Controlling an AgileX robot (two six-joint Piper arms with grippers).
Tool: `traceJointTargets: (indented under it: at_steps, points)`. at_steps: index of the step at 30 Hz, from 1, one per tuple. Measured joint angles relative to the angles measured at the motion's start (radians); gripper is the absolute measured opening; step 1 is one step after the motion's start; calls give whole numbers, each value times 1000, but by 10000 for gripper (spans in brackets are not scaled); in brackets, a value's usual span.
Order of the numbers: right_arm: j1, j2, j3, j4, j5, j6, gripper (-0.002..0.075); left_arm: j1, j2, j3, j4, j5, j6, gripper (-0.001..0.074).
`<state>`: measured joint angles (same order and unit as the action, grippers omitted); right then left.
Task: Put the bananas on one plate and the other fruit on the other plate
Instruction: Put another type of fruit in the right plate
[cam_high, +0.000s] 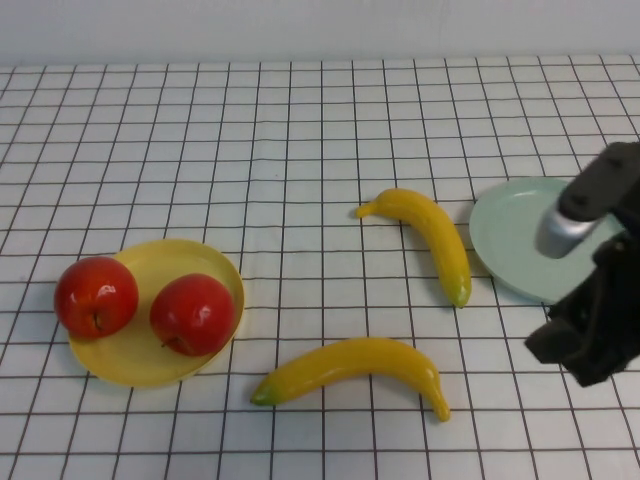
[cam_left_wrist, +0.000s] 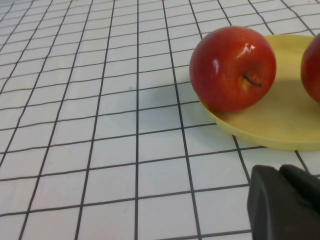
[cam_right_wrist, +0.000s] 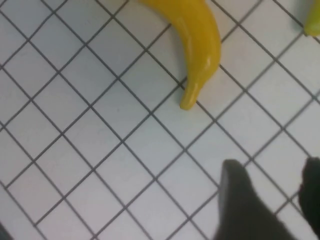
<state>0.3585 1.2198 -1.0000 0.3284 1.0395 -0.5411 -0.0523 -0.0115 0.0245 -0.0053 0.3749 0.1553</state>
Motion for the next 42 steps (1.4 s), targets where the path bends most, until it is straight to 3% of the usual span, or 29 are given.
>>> traceJointTargets:
  at_steps: [5, 11, 16, 28, 31, 35, 42]
  points:
    - [176, 179, -77, -112, -114, -4, 514, 0, 0, 0, 0, 0, 0, -3]
    - [334, 403, -185, -252, -136, -11, 595, 0, 0, 0, 0, 0, 0, -3]
    - [381, 555, -319, -303, -125, -28, 602, 0, 0, 0, 0, 0, 0, -3]
    - [383, 805, -518, -360, -64, -51, 601, 0, 0, 0, 0, 0, 0, -3]
    - [383, 821, -522, -369, -53, -58, 540, 0, 0, 0, 0, 0, 0, -3]
    - [372, 806, -543, -355, -4, -46, 318, 0, 0, 0, 0, 0, 0, -3]
    - [232, 602, -545, -247, 53, 169, 317, 0, 0, 0, 0, 0, 0, -3]
